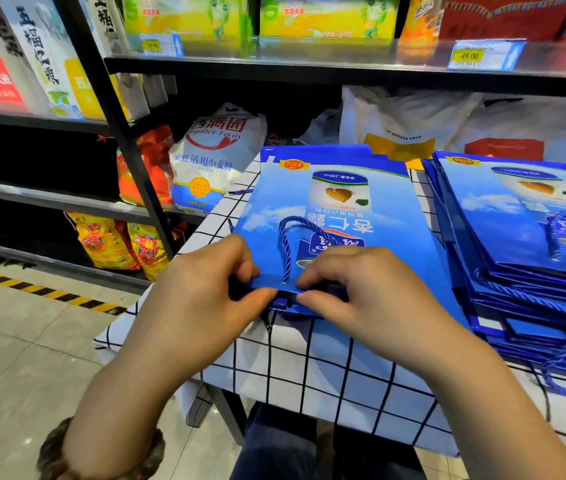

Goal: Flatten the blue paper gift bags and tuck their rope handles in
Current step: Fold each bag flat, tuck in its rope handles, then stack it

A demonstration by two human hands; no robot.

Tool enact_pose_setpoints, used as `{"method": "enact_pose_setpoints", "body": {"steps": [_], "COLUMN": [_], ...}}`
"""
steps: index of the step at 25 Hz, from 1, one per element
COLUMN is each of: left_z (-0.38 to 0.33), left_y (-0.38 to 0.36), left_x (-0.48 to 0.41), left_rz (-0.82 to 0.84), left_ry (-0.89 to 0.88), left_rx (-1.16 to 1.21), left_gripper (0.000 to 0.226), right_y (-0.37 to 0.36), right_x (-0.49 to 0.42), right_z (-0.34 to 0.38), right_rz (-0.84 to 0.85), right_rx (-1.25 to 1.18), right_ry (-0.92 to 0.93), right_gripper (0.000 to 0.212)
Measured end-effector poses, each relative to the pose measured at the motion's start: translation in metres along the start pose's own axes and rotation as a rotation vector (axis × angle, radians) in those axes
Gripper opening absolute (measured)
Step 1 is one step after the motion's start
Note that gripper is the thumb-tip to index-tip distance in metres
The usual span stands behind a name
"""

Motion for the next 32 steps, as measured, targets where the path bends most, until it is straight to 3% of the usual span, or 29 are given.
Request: {"method": "enact_pose_setpoints", "body": {"steps": [4, 6, 9, 11, 14, 18, 20, 23, 24, 25, 27, 30, 32], "left_z": [-0.011, -0.023, -0.031, -0.029, -0.022, -0.027, -0.021, -0.011, -0.012, -0.016, -0.035, -0.071, -0.091], "left_y": [-0.004, -0.012, -0.022, -0.02, -0.01, -0.015, -0.008, 0.008, 0.005, -0.002, -0.021, -0.049, -0.054], "left_x": [-0.017, -0.027, -0.034, -0.037, -0.042, -0.04, -0.036, -0.013, -0.004, 0.003, 0.005, -0.003, -0.011], "left_rz": [0.084, 0.166, 0.265, 0.209, -0.016, 0.033, -0.12, -0.623, -0.698, -0.686, -0.461, -0.063, -0.024], "left_ry": [0.086, 0.091, 0.113, 0.135, 0.225, 0.163, 0.155, 0.149, 0.169, 0.181, 0.134, -0.045, -0.178], "left_rx": [-0.031, -0.105, -0.031, 0.046, 0.207, 0.213, 0.306, 0.511, 0.573, 0.637, 0.667, 0.413, 0.279], "left_gripper": [0.018, 0.018, 0.017, 0.022, 0.029, 0.025, 0.021, 0.027, 0.03, 0.032, 0.036, 0.074, 0.082], "right_y": [-0.005, -0.008, -0.01, -0.009, -0.006, -0.013, -0.011, 0.006, 0.015, 0.027, 0.053, 0.086, 0.1], "right_x": [0.01, 0.013, 0.016, 0.019, 0.019, 0.008, 0.001, -0.007, -0.008, -0.007, -0.001, 0.014, 0.025], "right_z": [0.006, 0.006, 0.002, 0.001, 0.009, 0.023, 0.027, 0.03, 0.031, 0.032, 0.032, 0.03, 0.024], "right_rz": [-0.156, -0.207, -0.221, -0.236, -0.265, -0.254, -0.274, -0.396, -0.477, -0.557, -0.746, -1.003, -1.107], "right_rx": [0.132, 0.174, 0.146, 0.138, 0.208, 0.469, 0.554, 0.564, 0.497, 0.401, 0.202, -0.056, -0.324], "right_ry": [0.179, 0.211, 0.211, 0.22, 0.211, 0.186, 0.234, 0.233, 0.238, 0.245, 0.251, 0.261, 0.268], "right_gripper": [0.024, 0.025, 0.025, 0.027, 0.027, 0.035, 0.027, 0.027, 0.029, 0.028, 0.024, 0.017, 0.009]}}
Point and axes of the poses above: each hand's wrist, its own x-axis away from the middle knuckle, its own y-axis out of the back of the hand, z = x × y, the point moved 5 cm from there along -x, towards the middle knuckle, and after that the axes turned 11 degrees about -x, right-handed, at the moved point
